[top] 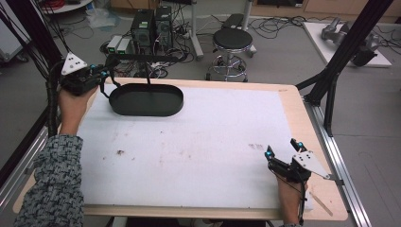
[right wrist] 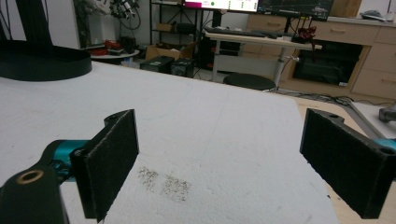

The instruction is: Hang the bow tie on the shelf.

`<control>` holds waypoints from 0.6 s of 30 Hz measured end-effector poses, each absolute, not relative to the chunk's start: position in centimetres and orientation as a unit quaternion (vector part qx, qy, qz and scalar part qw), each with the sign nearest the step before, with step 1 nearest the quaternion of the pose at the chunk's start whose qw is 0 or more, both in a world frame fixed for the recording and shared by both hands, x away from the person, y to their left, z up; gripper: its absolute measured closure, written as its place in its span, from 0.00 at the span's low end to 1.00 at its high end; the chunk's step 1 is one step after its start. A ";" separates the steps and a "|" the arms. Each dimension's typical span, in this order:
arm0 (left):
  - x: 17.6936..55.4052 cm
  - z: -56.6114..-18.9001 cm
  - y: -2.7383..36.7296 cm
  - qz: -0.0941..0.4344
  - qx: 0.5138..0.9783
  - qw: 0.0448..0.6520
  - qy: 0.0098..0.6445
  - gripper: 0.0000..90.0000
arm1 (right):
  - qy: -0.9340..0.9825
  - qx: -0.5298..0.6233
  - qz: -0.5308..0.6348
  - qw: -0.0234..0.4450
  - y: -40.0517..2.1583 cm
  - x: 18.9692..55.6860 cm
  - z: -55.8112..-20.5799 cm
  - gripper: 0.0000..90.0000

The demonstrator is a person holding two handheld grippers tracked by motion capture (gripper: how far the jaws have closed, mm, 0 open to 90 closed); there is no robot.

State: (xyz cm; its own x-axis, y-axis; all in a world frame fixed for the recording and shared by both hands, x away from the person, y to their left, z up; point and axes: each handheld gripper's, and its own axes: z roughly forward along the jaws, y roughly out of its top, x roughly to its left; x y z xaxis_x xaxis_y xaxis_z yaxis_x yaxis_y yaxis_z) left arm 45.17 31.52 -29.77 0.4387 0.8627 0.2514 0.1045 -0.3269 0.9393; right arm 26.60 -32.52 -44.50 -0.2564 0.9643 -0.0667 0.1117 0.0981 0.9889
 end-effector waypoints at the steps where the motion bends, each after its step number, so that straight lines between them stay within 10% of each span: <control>1: 45.4 -29.6 31.4 0.405 0.707 0.470 0.339 0.84 | 0.610 0.441 0.505 0.422 -32.5 26.6 -44.5 0.12; 18: 49.1 -29.3 31.0 0.415 0.673 0.484 0.375 0.84 | 0.618 0.445 0.490 0.424 -32.3 26.8 -44.6 0.12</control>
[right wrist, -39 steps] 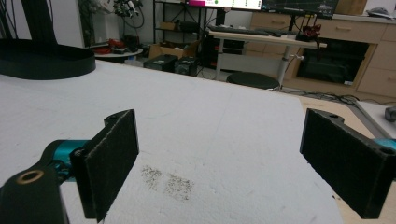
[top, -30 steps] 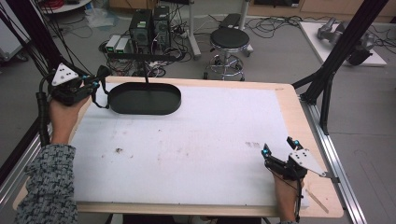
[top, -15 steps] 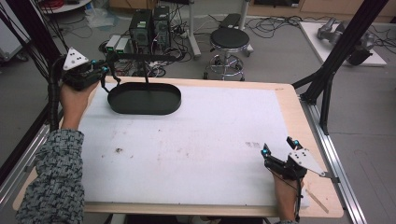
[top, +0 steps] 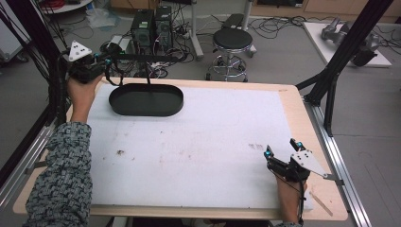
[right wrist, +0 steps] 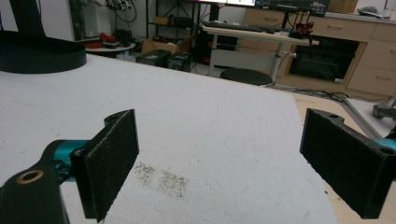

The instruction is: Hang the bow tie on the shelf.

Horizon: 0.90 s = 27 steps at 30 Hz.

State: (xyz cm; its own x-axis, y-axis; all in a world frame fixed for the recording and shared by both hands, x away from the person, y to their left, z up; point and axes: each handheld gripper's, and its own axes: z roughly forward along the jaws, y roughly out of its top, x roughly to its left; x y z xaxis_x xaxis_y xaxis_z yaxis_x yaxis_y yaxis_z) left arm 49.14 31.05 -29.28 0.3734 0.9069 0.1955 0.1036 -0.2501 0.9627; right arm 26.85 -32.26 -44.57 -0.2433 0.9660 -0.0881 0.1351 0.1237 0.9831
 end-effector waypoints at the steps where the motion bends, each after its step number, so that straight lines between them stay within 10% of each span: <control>1: 49.1 -29.3 31.0 0.415 0.673 0.484 0.375 0.84 | 0.619 0.445 0.488 0.425 -32.2 26.9 -44.6 0.12; 27: 51.6 -30.9 32.3 0.439 0.673 0.439 0.402 0.84 | 0.627 0.442 0.476 0.431 -31.9 27.0 -44.6 0.12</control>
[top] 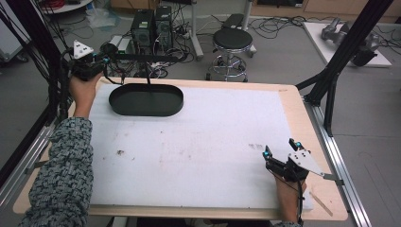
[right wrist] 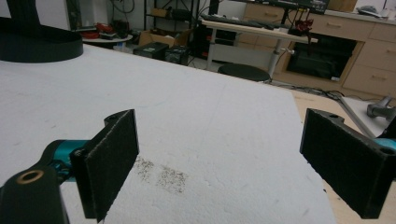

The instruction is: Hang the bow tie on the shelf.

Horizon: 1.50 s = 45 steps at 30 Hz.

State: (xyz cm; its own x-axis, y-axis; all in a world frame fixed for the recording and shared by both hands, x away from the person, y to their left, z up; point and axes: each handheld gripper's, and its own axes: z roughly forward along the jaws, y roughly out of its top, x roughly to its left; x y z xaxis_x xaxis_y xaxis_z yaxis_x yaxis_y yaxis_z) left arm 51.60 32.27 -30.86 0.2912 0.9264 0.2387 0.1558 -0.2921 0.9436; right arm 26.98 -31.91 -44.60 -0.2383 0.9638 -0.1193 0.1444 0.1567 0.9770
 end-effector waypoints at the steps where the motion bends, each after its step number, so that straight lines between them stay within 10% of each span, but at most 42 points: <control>1: 51.6 -31.0 32.3 0.441 0.672 0.435 0.405 0.84 | 0.627 0.442 0.476 0.430 -31.9 27.0 -44.6 0.12; 45: 49.9 -33.0 31.2 0.429 0.695 0.404 0.412 0.63 | 0.618 0.436 0.494 0.428 -32.1 26.6 -44.5 0.12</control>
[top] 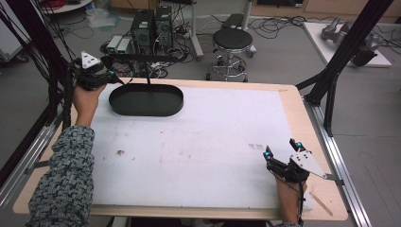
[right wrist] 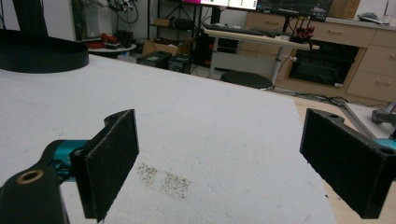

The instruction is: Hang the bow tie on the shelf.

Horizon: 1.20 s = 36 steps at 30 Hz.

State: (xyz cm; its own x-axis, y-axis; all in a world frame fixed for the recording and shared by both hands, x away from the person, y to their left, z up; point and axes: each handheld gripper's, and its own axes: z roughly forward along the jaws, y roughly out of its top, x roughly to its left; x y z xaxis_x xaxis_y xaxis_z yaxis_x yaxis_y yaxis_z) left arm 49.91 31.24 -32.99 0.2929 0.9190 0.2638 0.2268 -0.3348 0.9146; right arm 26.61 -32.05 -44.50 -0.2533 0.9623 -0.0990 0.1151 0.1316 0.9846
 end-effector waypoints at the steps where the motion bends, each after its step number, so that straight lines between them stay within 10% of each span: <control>1: 49.7 -32.9 31.2 0.430 0.693 0.405 0.413 0.61 | 0.618 0.436 0.495 0.428 -32.0 26.6 -44.5 0.12; 36: 36.9 -31.4 30.5 0.430 0.670 0.473 0.377 0.31 | 0.638 0.408 0.512 0.405 -31.8 27.0 -44.5 0.12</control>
